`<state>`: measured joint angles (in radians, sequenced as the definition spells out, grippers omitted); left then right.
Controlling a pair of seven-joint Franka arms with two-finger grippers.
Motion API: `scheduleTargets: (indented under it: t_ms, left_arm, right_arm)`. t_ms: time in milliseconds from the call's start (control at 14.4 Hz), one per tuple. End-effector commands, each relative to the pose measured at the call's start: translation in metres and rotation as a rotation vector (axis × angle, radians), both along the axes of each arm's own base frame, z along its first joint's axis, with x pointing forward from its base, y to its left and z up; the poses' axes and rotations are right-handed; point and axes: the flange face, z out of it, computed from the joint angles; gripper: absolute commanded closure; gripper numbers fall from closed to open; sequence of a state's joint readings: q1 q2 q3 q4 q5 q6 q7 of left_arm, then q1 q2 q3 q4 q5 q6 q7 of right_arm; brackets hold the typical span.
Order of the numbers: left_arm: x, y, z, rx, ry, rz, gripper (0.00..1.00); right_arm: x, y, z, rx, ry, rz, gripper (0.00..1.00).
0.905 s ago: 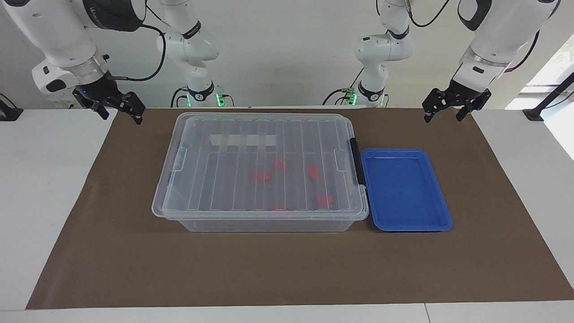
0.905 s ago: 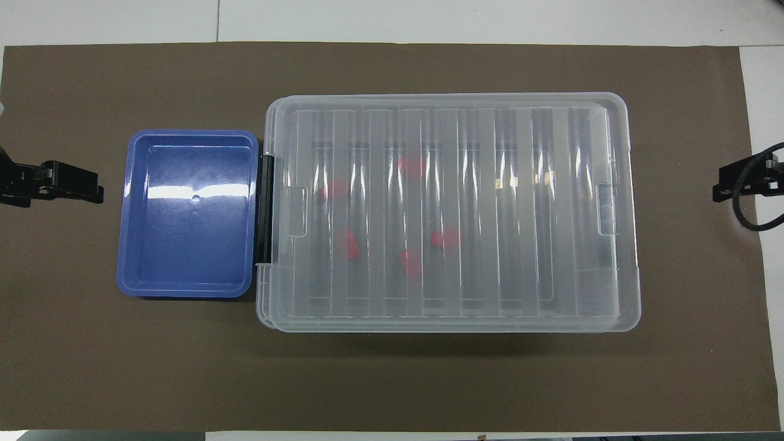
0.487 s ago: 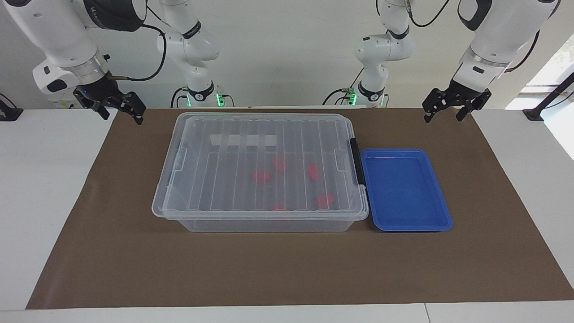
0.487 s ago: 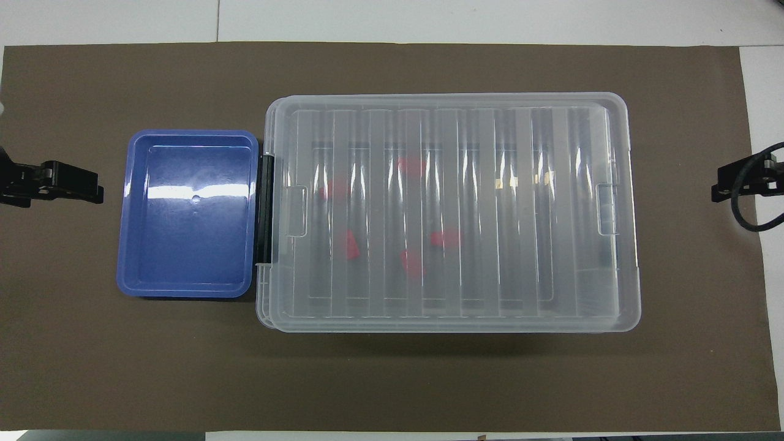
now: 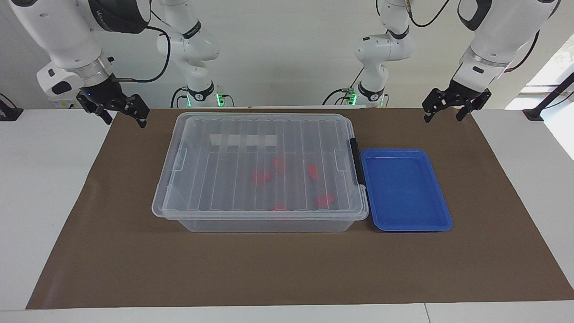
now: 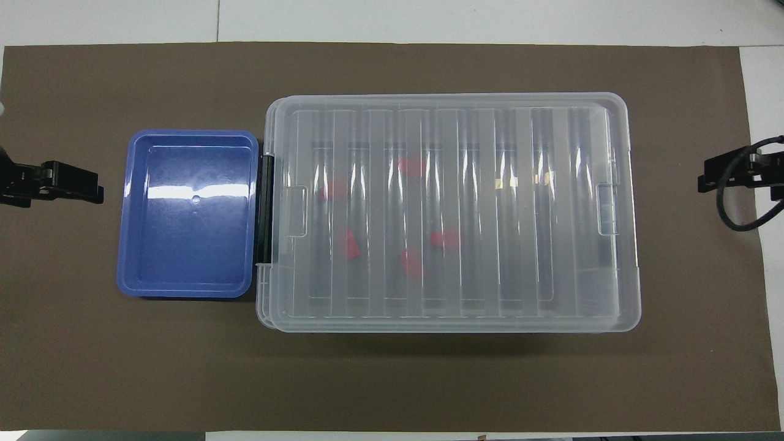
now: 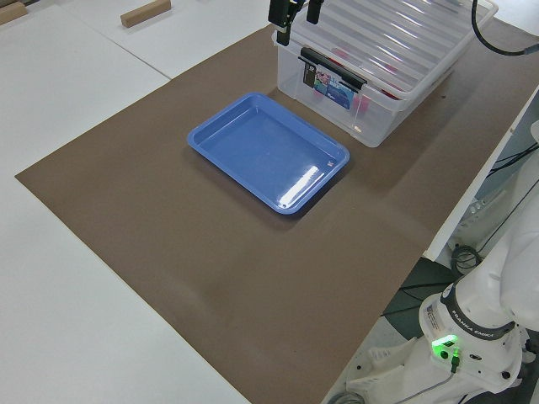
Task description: Place red block in blue tray from box
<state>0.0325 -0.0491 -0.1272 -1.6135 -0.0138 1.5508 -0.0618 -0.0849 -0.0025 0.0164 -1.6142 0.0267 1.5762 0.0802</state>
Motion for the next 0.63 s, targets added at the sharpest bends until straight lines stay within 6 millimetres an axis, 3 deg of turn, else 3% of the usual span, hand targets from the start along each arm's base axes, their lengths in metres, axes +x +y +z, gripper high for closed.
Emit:
scheduleTargets:
  t_ms: [0, 139, 557]
  left_arm:
    - [-0.007, 0.003, 0.000, -0.014, -0.003, 0.001, 0.00]
    - [-0.007, 0.003, 0.000, -0.014, -0.003, 0.001, 0.00]
    - [-0.007, 0.002, 0.000, -0.014, -0.003, -0.001, 0.00]
  right_arm:
    - [-0.018, 0.009, -0.026, 0.044, -0.035, 0.016, 0.00]
    - [-0.012, 0.022, -0.050, 0.046, -0.011, 0.040, 0.00]
    - [0.018, 0.026, -0.113, 0.000, 0.019, 0.072, 0.00]
